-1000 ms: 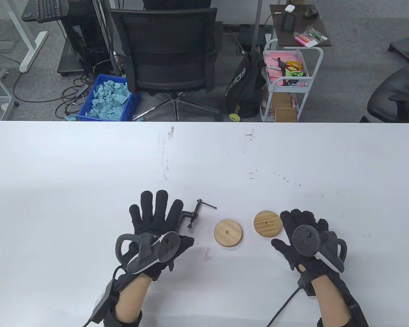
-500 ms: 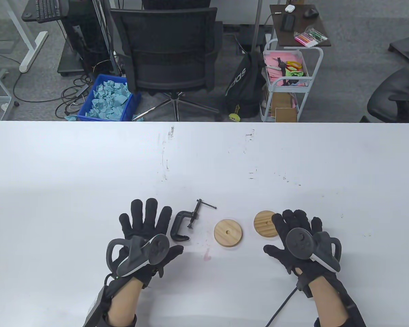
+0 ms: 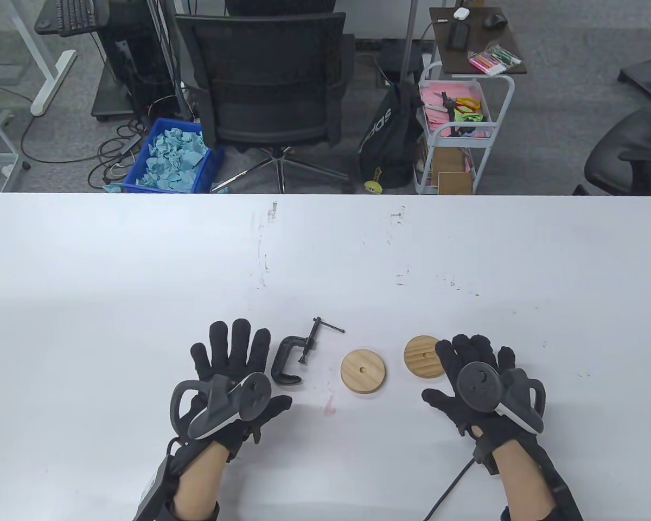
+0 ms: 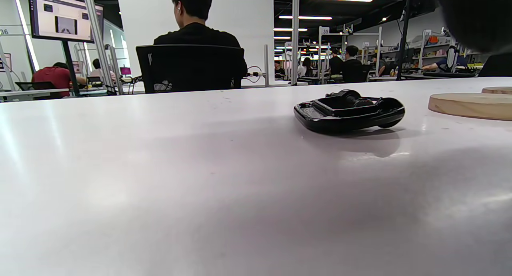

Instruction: Unscrew the clamp open

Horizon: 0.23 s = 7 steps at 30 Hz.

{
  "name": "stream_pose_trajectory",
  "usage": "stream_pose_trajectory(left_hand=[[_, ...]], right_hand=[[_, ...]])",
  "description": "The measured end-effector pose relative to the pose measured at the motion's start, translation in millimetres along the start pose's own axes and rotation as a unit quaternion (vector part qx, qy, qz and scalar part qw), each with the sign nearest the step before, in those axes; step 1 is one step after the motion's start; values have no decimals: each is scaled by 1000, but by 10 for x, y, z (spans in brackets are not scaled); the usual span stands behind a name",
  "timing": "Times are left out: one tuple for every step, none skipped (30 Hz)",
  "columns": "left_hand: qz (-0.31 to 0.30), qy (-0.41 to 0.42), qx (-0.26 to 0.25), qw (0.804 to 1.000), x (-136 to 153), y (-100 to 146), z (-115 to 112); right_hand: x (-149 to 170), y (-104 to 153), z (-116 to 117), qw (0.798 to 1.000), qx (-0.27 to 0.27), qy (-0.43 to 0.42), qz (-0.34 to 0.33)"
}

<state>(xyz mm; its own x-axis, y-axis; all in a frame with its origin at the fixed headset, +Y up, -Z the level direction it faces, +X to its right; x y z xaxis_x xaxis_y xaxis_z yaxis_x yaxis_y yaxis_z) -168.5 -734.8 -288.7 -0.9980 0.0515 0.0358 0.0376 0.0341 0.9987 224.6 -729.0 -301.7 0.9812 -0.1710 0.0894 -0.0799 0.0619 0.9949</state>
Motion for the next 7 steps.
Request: stream_pose_trajectory(left_hand=[[-1, -1, 1, 1000, -4, 0, -1], [-1, -1, 1, 1000, -6, 0, -1], [-2, -2, 1, 1000, -8, -1, -1], [-2, -2, 2, 1000, -9, 1, 2], [-3, -5, 1, 1000, -13, 8, 13], [-4, -5, -2, 1000, -16, 13, 22], [-5, -5, -3, 1000, -18, 16, 28]], right_hand=[[14, -3, -3, 1000, 0, -2, 3], [25, -7, -6, 1000, -1, -2, 5], [41, -12, -8, 1000, -1, -3, 8], [51, -16, -8, 1000, -2, -4, 10], [68, -23, -4, 1000, -4, -5, 14], [77, -29, 0, 1000, -6, -5, 16], [86, -35, 9, 1000, -8, -4, 18]])
Point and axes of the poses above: the tracker on the back of each hand, its own x axis roughly to the little-finger side, its own y axis roughly from the fingertips to the wrist, z = x × y, the point moved 3 cm from there along -y, roughly from the wrist to the fingertips, and after that the axes turned 14 degrees about z, right-handed, at the moved point
